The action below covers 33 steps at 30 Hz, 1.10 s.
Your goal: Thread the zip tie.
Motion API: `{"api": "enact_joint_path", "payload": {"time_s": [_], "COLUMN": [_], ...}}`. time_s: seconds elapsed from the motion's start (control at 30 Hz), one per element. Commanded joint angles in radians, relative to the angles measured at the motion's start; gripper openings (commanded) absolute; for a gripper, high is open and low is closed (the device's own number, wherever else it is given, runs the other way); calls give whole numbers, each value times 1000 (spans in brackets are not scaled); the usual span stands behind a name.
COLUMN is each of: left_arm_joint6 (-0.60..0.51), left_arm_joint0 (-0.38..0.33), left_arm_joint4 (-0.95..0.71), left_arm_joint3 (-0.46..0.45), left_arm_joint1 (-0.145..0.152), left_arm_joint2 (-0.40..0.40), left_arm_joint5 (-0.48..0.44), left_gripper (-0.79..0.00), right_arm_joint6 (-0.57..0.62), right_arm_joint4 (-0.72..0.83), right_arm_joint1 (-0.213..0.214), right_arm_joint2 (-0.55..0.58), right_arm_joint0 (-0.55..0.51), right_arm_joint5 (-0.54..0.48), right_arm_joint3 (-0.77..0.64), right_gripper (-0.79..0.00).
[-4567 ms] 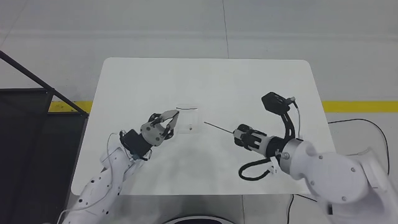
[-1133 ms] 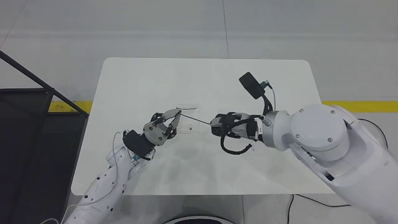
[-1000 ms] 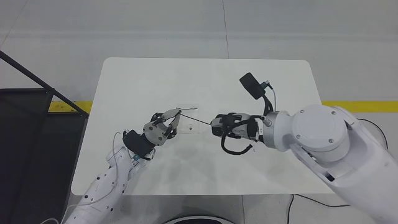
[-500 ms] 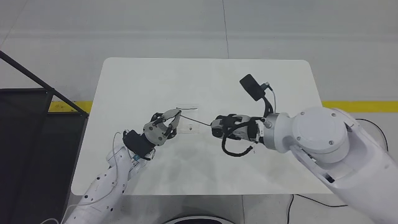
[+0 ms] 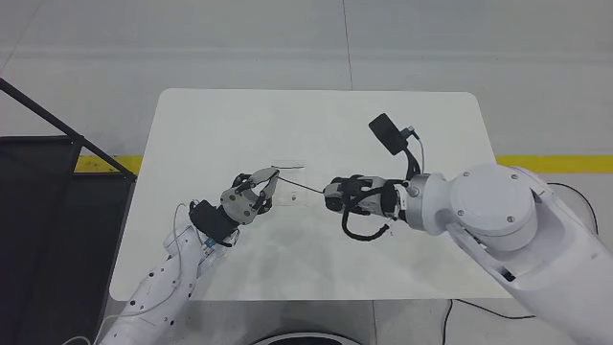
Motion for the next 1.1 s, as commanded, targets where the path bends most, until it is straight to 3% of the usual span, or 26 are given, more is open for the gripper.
{"api": "enact_joint_path", "payload": {"time_s": [0.0, 1.07], "left_arm_joint6": [0, 0], "left_arm_joint0": [0, 0], "left_arm_joint4": [0, 0], "left_arm_joint3": [0, 0], "left_arm_joint1": [0, 0], "left_arm_joint2": [0, 0], "left_arm_joint5": [0, 0], "left_gripper": [-785, -785], "right_arm_joint6": [1, -1], "right_arm_joint4": [1, 22], "right_arm_joint1": [0, -11], "right_arm_joint2": [2, -1], "right_arm_joint0": [-1, 12], "right_arm_joint5": [-1, 1], "right_arm_joint3": [1, 23], "right_gripper": [-785, -785]}}
